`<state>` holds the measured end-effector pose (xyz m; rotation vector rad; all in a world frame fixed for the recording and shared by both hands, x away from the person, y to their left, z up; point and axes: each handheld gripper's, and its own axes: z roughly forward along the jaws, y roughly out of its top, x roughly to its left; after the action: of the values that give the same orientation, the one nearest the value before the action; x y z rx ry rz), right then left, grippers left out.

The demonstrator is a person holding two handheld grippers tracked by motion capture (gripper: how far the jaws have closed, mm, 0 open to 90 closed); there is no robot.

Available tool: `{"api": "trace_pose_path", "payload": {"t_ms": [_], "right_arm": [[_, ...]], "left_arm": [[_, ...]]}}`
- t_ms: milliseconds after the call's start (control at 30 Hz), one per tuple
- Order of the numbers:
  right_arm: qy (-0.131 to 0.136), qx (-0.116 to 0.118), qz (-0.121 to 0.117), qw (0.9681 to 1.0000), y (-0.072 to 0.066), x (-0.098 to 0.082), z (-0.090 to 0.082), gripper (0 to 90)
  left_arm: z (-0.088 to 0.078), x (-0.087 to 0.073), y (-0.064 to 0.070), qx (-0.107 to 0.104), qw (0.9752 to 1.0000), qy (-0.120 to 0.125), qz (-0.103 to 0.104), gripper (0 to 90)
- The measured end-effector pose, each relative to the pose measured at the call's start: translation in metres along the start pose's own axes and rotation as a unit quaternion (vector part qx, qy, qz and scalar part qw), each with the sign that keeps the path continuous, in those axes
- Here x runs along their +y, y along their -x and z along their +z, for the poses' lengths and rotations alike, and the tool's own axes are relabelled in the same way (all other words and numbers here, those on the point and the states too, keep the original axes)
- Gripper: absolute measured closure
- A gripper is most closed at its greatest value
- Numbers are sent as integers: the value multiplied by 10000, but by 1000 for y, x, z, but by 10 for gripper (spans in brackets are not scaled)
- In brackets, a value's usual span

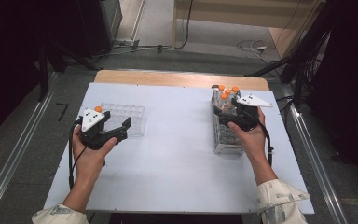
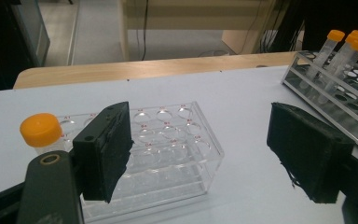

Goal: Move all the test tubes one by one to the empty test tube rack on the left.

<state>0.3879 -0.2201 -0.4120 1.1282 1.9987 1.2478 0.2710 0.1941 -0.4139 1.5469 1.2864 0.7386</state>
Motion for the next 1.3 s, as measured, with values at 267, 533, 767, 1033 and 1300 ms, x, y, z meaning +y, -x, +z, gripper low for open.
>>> {"api": "trace_pose_path", "payload": {"t_ms": [267, 533, 767, 1033, 1300], "right_arm": [[-328, -431, 63, 9985, 10, -1, 21, 417], [-528, -367, 237, 9976, 16, 1, 34, 509], [-868, -352, 263, 9953, 18, 6, 45, 569], [-1157, -301, 361, 9922, 17, 8, 53, 654], [-1326, -346, 385, 9898, 18, 8, 57, 696]], "left_arm": [[2, -2, 3, -52, 10000, -43, 35, 225], [4, -4, 3, -85, 9999, -96, 45, 226], [4, -5, 4, -87, 9999, -100, 39, 226], [4, -5, 3, -101, 9999, -105, 34, 226], [3, -4, 3, -137, 9998, -108, 33, 227]]}}
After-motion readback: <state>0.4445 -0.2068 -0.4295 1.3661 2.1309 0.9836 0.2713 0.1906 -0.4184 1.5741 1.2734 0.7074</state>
